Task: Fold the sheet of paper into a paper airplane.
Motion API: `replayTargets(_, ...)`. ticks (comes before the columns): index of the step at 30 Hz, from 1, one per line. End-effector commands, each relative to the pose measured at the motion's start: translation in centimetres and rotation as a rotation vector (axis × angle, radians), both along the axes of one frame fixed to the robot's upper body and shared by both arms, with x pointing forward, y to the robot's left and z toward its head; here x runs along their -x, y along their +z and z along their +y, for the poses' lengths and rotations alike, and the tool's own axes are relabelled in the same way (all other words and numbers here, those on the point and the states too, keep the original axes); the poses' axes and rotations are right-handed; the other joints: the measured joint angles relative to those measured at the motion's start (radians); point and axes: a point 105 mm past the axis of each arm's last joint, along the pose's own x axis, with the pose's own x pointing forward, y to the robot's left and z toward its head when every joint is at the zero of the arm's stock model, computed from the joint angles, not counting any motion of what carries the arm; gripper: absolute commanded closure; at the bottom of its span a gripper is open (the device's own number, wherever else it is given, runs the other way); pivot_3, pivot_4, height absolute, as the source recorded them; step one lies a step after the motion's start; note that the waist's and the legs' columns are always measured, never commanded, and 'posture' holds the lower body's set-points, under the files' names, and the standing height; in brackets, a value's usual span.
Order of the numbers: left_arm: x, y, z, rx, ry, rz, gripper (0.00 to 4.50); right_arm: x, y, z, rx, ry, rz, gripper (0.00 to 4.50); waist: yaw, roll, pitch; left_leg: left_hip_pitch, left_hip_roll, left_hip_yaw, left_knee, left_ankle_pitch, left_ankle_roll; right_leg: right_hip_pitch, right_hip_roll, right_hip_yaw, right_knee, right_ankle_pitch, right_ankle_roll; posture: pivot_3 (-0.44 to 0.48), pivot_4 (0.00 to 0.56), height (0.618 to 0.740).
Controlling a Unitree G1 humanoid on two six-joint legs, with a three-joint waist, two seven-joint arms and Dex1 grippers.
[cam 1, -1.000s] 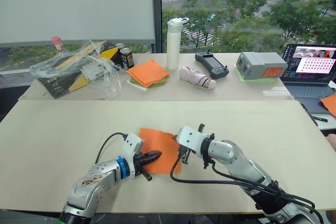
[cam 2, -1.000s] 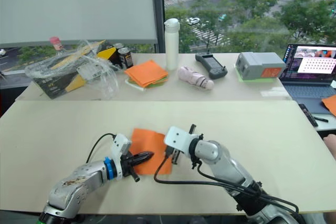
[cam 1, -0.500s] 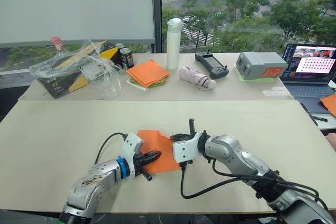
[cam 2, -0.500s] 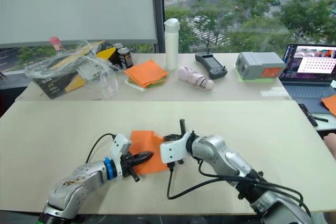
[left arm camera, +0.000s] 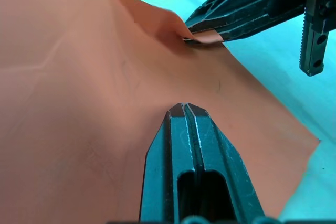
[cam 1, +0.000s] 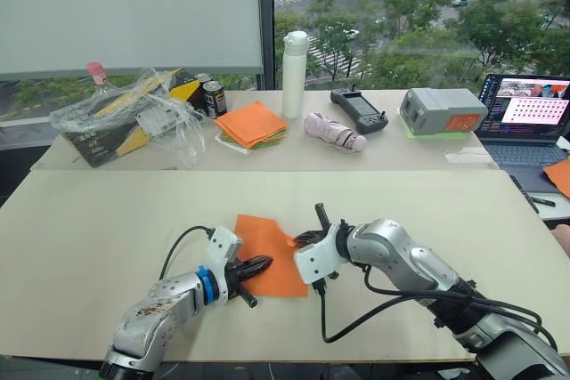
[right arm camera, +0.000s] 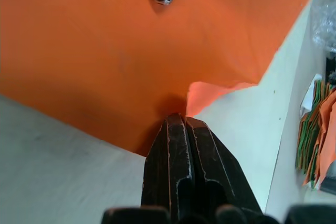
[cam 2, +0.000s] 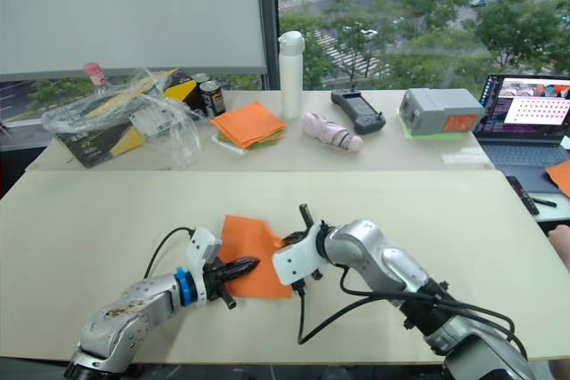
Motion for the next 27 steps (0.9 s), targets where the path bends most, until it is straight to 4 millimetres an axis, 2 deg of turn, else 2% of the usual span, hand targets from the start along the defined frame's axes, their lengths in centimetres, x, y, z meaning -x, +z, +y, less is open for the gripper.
replayTargets(1,0.1,-0.8,0.4,-0.022,0.026,0.026,4.5,-1.1,2.6,0.7,-0.05,-0.022,-0.055,4.48,-0.002,0.0,0.0,0.0,0.0,0.0,0.0,0.0,0.0,0.0,0.0,0.0,0.0,0.0,0.0,0.0,0.15,0.74)
replayTargets(8,-0.1,-0.7,0.2,-0.015,0.032,0.021,4.5,-1.9,3.9,1.5,-0.134,-0.089,0.0,4.48,0.001,0.0,0.0,0.0,0.0,0.0,0.0,0.0,0.0,0.0,0.0,0.0,0.0,0.0,0.0,0.0,0.15,0.74)
replayTargets(18,-0.1,-0.9,0.0,-0.008,0.041,0.022,4.5,-0.2,1.7,1.5,-0.135,-0.187,0.234,4.48,0.004,0.0,0.0,0.0,0.0,0.0,0.0,0.0,0.0,0.0,0.0,0.0,0.0,0.0,0.0,0.0,0.15,0.74)
replayTargets(23,-0.2,-0.9,0.1,-0.008,0.043,0.022,4.5,0.6,1.6,1.8,-0.174,-0.23,0.349,4.48,0.003,0.0,0.0,0.0,0.0,-0.001,0.0,0.0,0.0,0.0,0.0,0.0,0.0,0.0,0.0,0.0,0.15,0.74)
replayTargets(27,-0.2,-0.8,0.1,-0.008,0.045,0.022,4.5,0.6,1.8,2.2,-0.193,-0.227,0.341,4.48,0.003,0.0,0.0,0.0,0.0,-0.001,0.0,0.0,0.0,0.0,0.0,0.0,0.0,0.0,0.0,0.0,0.15,0.74)
